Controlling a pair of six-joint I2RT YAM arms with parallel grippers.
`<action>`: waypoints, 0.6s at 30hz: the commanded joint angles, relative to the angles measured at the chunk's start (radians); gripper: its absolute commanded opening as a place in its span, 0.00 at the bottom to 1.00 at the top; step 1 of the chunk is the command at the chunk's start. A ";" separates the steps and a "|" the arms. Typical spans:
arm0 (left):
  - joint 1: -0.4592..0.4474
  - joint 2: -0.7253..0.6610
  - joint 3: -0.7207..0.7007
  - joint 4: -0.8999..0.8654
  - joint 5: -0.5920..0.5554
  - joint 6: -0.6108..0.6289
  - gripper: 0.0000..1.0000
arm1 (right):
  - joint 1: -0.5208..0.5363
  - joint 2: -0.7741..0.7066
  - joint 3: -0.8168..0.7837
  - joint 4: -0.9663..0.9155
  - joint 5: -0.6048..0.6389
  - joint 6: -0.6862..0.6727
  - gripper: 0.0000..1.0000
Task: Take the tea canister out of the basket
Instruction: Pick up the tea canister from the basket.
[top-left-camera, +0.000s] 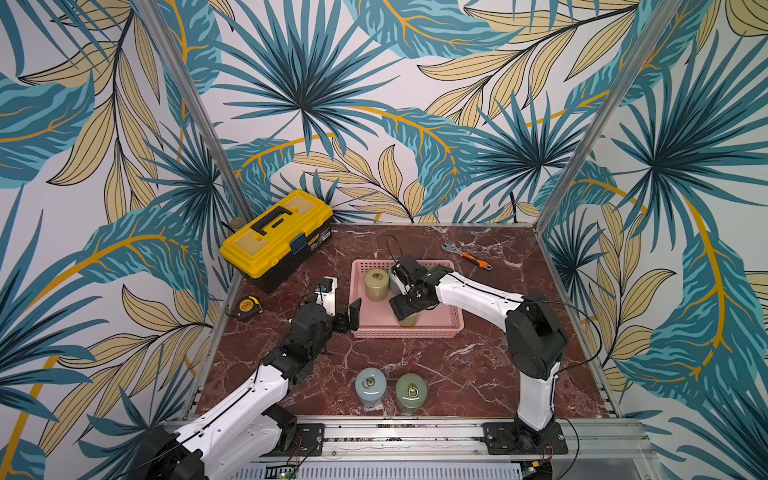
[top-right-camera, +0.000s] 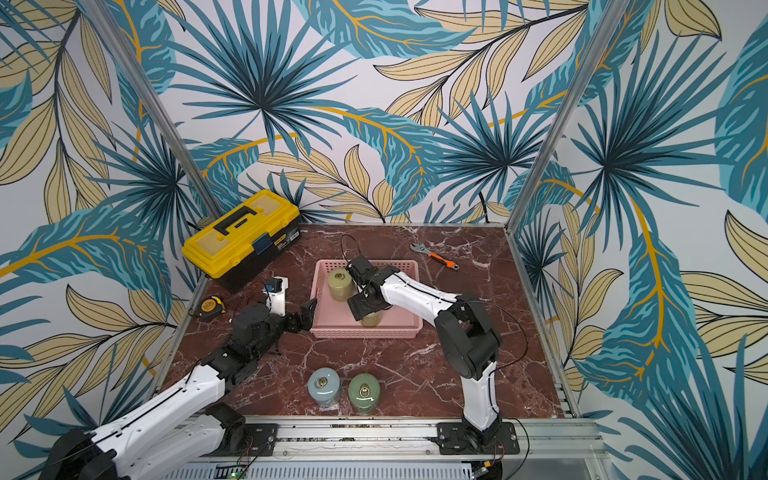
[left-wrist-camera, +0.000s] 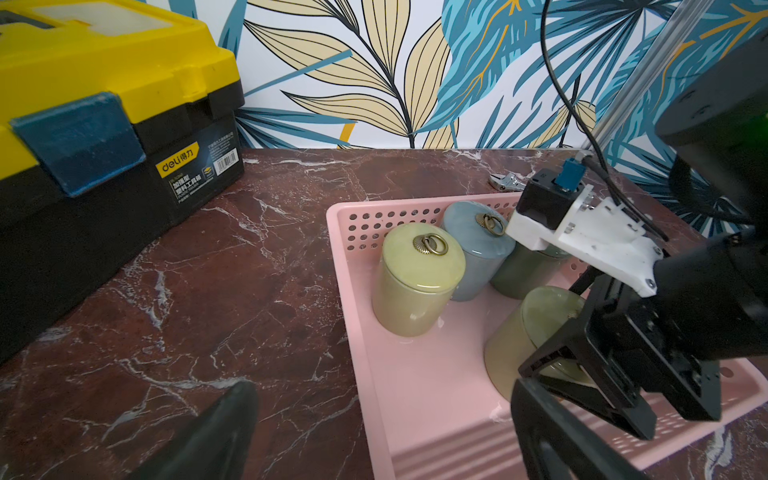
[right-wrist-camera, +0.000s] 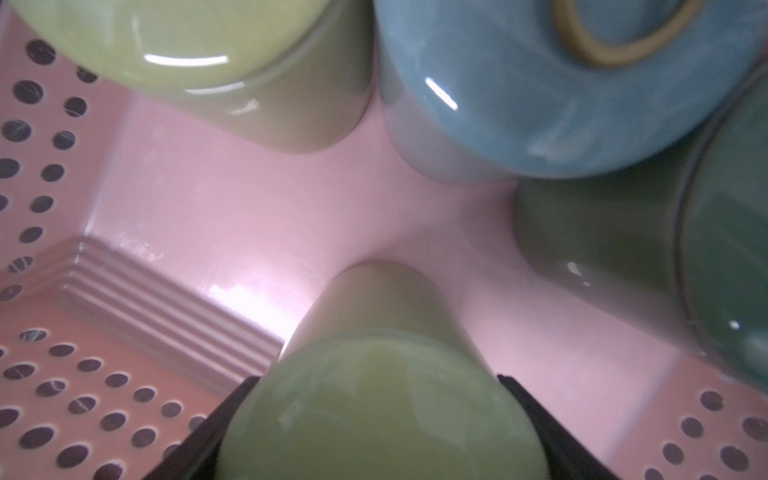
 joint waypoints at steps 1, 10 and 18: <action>0.005 0.007 -0.027 0.027 -0.011 0.013 1.00 | 0.004 -0.070 0.045 -0.025 0.024 -0.011 0.60; 0.005 0.010 -0.030 0.030 -0.011 0.013 1.00 | 0.004 -0.110 0.092 -0.077 0.034 -0.017 0.59; 0.005 0.011 -0.031 0.033 -0.009 0.013 1.00 | 0.003 -0.150 0.120 -0.111 0.032 -0.021 0.59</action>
